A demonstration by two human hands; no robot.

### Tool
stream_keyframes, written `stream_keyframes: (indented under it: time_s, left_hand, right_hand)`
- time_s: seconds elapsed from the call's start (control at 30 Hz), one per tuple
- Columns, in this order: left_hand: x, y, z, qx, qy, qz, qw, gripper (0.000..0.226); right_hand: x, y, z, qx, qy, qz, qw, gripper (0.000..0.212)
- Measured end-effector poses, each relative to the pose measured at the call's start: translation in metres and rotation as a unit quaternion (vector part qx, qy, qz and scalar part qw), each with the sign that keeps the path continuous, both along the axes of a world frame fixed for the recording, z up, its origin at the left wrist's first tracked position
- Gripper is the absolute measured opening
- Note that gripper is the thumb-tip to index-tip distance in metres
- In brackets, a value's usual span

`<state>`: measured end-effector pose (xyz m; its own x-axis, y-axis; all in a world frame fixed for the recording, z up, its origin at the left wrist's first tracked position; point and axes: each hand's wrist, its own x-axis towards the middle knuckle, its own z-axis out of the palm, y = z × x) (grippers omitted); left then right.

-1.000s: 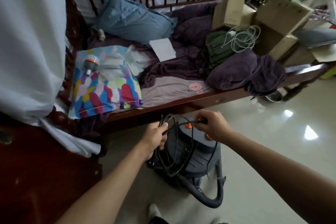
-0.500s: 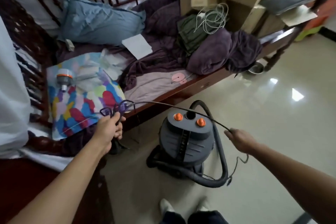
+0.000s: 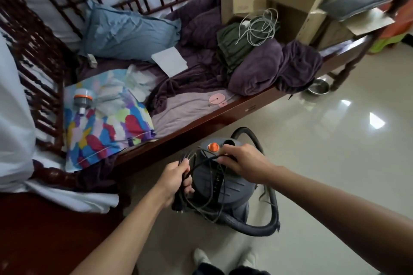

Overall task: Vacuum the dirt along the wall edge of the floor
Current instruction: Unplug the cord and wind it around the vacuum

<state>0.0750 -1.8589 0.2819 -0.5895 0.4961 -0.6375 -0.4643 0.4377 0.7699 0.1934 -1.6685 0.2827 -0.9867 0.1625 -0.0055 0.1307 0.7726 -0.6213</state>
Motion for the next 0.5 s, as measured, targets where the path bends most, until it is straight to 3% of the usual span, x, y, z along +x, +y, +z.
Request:
stream_keyframes:
  time_s: [0.13,0.23,0.3,0.4,0.5]
  left_hand:
    - [-0.005,0.005,0.004,-0.016,0.028,0.015,0.999,0.034]
    - [-0.018,-0.006,0.007,-0.028,0.051,0.040,0.998,0.034]
    - [-0.023,-0.018,0.005,-0.048,0.066,0.041,0.996,0.034]
    - [-0.020,-0.025,0.000,-0.077,0.077,0.007,0.994,0.034]
    - [-0.018,-0.024,-0.011,-0.113,0.123,-0.015,0.986,0.034]
  right_hand:
    - [0.028,0.059,-0.043,0.058,-0.183,-0.102,0.976,0.022]
    - [0.088,0.121,-0.088,0.076,-0.316,-0.233,0.917,0.016]
    - [0.128,0.151,-0.112,0.055,-0.367,-0.295,0.881,0.026]
    - [0.144,0.156,-0.128,-0.010,-0.357,-0.334,0.872,0.038]
    - [0.114,0.128,-0.114,-0.052,-0.284,-0.294,0.911,0.032]
